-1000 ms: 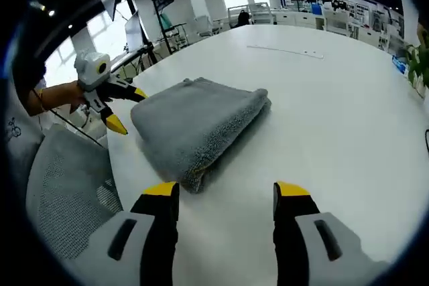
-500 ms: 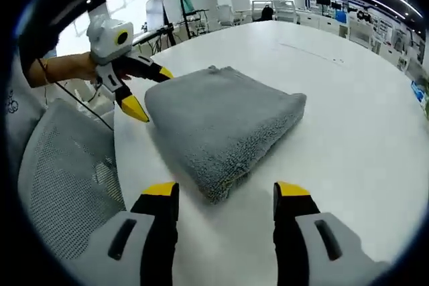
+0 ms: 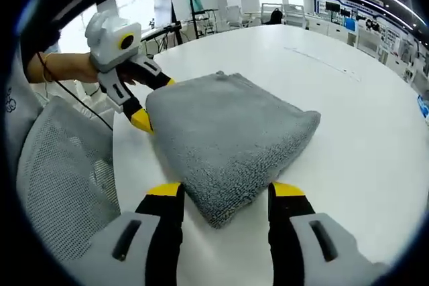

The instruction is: Fold the towel on the table until its edges align and the towel forms a compact rectangular stack.

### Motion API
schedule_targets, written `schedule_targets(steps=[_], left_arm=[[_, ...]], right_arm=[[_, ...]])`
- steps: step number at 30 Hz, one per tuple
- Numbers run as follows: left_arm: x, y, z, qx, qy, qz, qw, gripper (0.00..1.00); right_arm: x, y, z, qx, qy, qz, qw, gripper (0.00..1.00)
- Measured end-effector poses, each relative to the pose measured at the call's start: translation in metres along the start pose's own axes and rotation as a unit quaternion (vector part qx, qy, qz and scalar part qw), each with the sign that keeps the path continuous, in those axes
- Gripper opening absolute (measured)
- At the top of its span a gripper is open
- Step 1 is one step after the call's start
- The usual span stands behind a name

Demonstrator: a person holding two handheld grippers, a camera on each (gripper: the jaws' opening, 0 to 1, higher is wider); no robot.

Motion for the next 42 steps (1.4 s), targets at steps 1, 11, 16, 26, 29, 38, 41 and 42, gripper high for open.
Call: schedule_targets(steps=[1,11,16,26,29,38,41,42], left_arm=[[-0.001,0.001,0.0,-0.001,-0.001,0.0,1.0,0.43],[-0.015,0.024,-0.013,0.004,-0.01,-0.008,0.9999,0.4],[-0.025,0.038,-0.02,0.008,-0.016,-0.006,0.9998,0.39],[-0.039,0.058,-0.03,0.003,-0.029,-0.007,0.9995,0.37],[-0.042,0.066,-0.034,-0.001,-0.033,-0.006,0.9994,0.37],[-0.051,0.077,-0.044,0.012,-0.041,-0.022,0.9989,0.34],[-0.051,0.076,-0.045,0.013,-0.041,-0.023,0.9988,0.34],[-0.051,0.076,-0.045,0.015,-0.043,-0.025,0.9987,0.34]], right_arm=[[-0.001,-0.001,0.0,-0.003,0.001,-0.001,1.0,0.49],[-0.009,-0.025,-0.01,-0.022,-0.004,0.01,0.9997,0.48],[-0.013,-0.042,-0.015,-0.028,-0.01,0.017,0.9994,0.47],[-0.021,-0.064,-0.022,-0.038,-0.026,0.035,0.9984,0.46],[-0.024,-0.071,-0.026,-0.042,-0.033,0.039,0.9978,0.45],[-0.033,-0.087,-0.031,-0.038,-0.039,0.059,0.9968,0.44],[-0.034,-0.09,-0.031,-0.04,-0.04,0.062,0.9965,0.44],[-0.033,-0.091,-0.032,-0.041,-0.041,0.062,0.9964,0.44]])
Point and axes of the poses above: the point that each gripper's makers call its tool centre point, and the gripper's own axes: x roughly backward along the fingers, y roughly to its left, z roughly out of its underside, the point moved 4 cm from there along x, roughly backward along the fingers, and after that the axes turned 12 degrees about -y, right-handed, at the moved point
